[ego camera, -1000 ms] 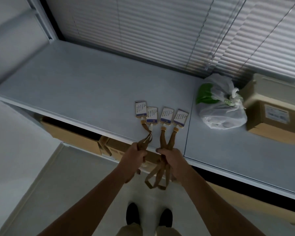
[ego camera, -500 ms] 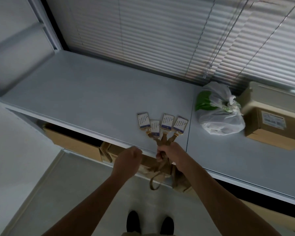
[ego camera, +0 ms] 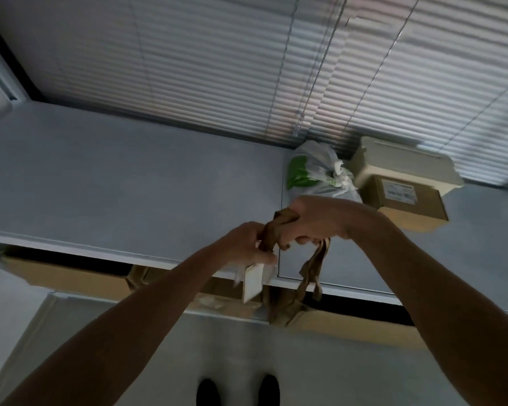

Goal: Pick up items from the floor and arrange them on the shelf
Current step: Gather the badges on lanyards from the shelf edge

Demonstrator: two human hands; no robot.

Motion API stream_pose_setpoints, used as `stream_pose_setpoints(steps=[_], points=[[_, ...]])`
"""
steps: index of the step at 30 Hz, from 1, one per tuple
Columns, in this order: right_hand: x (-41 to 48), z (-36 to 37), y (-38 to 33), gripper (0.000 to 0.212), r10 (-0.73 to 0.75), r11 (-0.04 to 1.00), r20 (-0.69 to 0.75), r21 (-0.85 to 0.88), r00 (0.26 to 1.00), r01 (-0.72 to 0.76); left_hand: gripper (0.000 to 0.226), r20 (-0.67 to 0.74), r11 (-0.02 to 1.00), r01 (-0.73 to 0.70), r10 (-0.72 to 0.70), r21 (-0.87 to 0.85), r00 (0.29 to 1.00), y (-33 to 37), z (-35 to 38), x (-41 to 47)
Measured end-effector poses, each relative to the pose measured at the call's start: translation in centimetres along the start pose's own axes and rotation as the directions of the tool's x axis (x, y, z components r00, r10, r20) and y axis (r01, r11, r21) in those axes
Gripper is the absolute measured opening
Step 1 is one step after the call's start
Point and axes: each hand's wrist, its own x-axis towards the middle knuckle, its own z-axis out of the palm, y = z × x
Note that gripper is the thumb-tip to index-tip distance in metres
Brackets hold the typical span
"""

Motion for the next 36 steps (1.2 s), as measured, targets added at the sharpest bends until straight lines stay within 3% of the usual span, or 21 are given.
stream_pose_setpoints(steps=[2, 7, 9, 12, 17, 21, 26, 29, 32, 34, 36], points=[[-1.6, -1.9, 0.2, 0.026, 0.003, 1.0, -0.086, -0.014, 0.996, -0.004, 0.015, 0.05, 0.99, -0.06, 0.067, -0.13, 0.996, -0.2, 0.0, 0.1], [-3.4, -4.4, 2.4, 0.025, 0.014, 0.994, -0.328, 0.109, 0.944, 0.023, 0.013, 0.165, 0.858, -0.049, 0.154, -0.511, 0.974, 0.4, 0.0, -1.1], [-3.3, -4.5, 3.5, 0.016, 0.03, 0.975, -0.377, 0.214, 0.926, 0.056, 0.02, 0.237, 0.837, -0.009, 0.165, -0.547, 0.957, 0.9, 0.2, -1.4], [-2.7, -4.3, 4.9, 0.02, 0.046, 0.941, -0.423, 0.323, 0.905, 0.103, 0.023, 0.3, 0.791, 0.081, 0.133, -0.606, 0.945, 1.3, 0.6, -1.9], [-1.4, -3.4, 6.6, 0.019, 0.096, 0.864, -0.489, 0.473, 0.867, 0.171, 0.045, 0.437, 0.521, 0.281, 0.204, -0.806, 0.876, 0.2, 1.5, -3.5], [-0.6, -3.1, 7.3, 0.02, 0.114, 0.857, -0.537, 0.478, 0.836, 0.19, 0.047, 0.468, 0.46, 0.321, 0.25, -0.828, 0.848, -0.7, 2.4, -4.1], [0.0, -2.8, 7.5, 0.007, 0.063, 0.922, -0.508, 0.359, 0.859, 0.145, 0.06, 0.434, 0.444, 0.318, 0.189, -0.838, 0.881, -1.1, 2.1, -4.7], [0.5, -2.3, 7.3, 0.005, 0.061, 0.987, -0.478, 0.158, 0.876, 0.018, 0.073, 0.399, 0.531, 0.321, 0.035, -0.784, 0.916, -1.6, 1.3, -4.7], [1.0, -1.1, 6.5, 0.023, 0.082, 0.985, -0.412, -0.104, 0.907, -0.136, 0.064, 0.379, 0.559, 0.296, 0.036, -0.774, 0.925, -1.4, 0.8, -5.0], [1.6, 0.2, 6.1, 0.046, -0.021, 0.972, -0.431, -0.219, 0.902, -0.082, 0.057, 0.376, 0.534, 0.288, 0.06, -0.795, 0.925, -1.0, 0.7, -5.2], [2.1, 1.7, 5.2, 0.048, -0.196, 0.968, -0.447, -0.231, 0.873, 0.099, 0.057, 0.382, 0.509, 0.296, 0.07, -0.808, 0.922, -0.7, 0.5, -5.1]])
